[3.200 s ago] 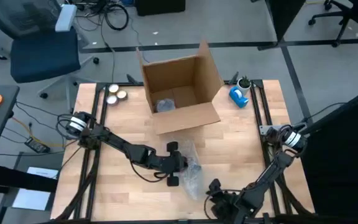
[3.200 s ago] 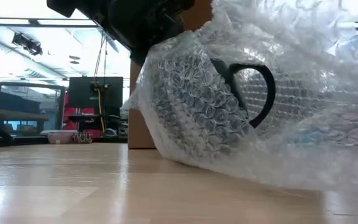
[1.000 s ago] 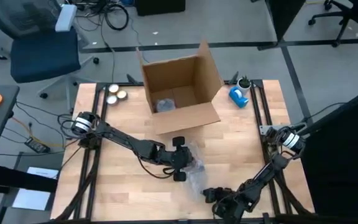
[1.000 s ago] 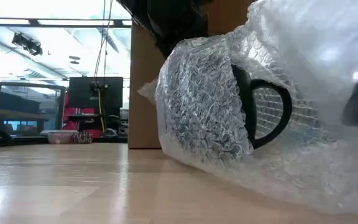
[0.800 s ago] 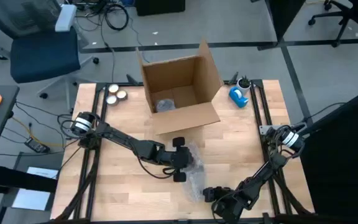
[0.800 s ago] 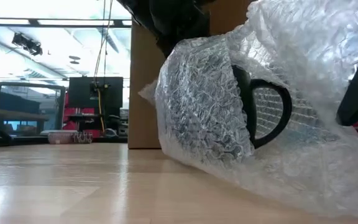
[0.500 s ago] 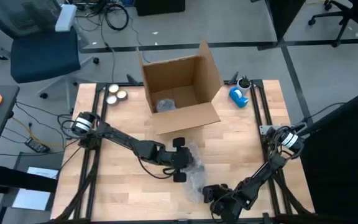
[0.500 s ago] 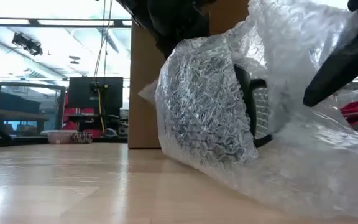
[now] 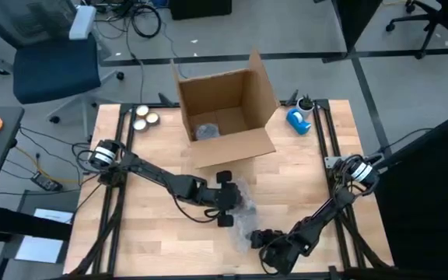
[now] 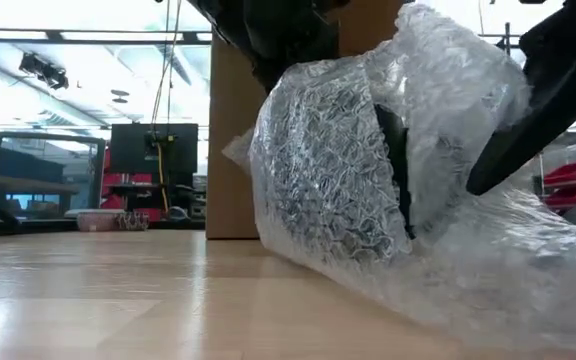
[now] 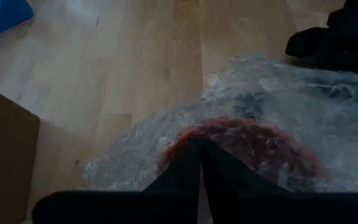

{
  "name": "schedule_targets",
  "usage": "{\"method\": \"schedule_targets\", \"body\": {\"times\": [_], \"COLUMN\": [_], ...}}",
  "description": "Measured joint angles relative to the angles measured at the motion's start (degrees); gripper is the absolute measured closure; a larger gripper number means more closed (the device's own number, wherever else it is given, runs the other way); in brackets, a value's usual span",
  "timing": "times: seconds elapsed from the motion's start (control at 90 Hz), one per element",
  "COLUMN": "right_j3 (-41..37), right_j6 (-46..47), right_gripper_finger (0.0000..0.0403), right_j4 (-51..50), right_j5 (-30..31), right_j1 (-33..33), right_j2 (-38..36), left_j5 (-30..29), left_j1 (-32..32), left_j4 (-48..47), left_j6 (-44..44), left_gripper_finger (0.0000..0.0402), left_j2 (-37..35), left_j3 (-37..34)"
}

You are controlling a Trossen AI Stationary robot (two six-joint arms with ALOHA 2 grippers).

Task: Wrap mug
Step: Wrap the black mug with the bubble wrap

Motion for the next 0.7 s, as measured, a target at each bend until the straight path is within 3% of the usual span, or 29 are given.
{"method": "schedule_targets", "body": {"times": [0.2, 0.444, 0.611, 0.7], "right_j3": [-0.1, 0.0, 1.5, 2.7], "right_j6": [3.0, 12.0, 14.6, 20.7], "right_gripper_finger": [0.0274, 0.0391, 0.0399, 0.0401], "right_j4": [0.2, -0.5, -1.0, 1.6], "right_j5": [-4.4, -4.0, 0.3, 0.0], "right_j1": [-0.2, -0.9, -0.9, -1.0], "right_j2": [0.1, 0.2, 0.2, -0.2], "left_j5": [0.0, 0.0, 0.0, 0.0], "left_j1": [0.0, 0.0, 0.0, 0.0], "left_j4": [0.0, -0.1, -0.3, -0.6], "left_j6": [0.0, 0.0, 0.0, 0.1], "left_gripper_finger": [0.0402, 0.0401, 0.0402, 0.0401], "left_j2": [0.0, 0.0, 0.0, 0.0], "left_j3": [0.0, 0.0, 0.0, 0.0]}}
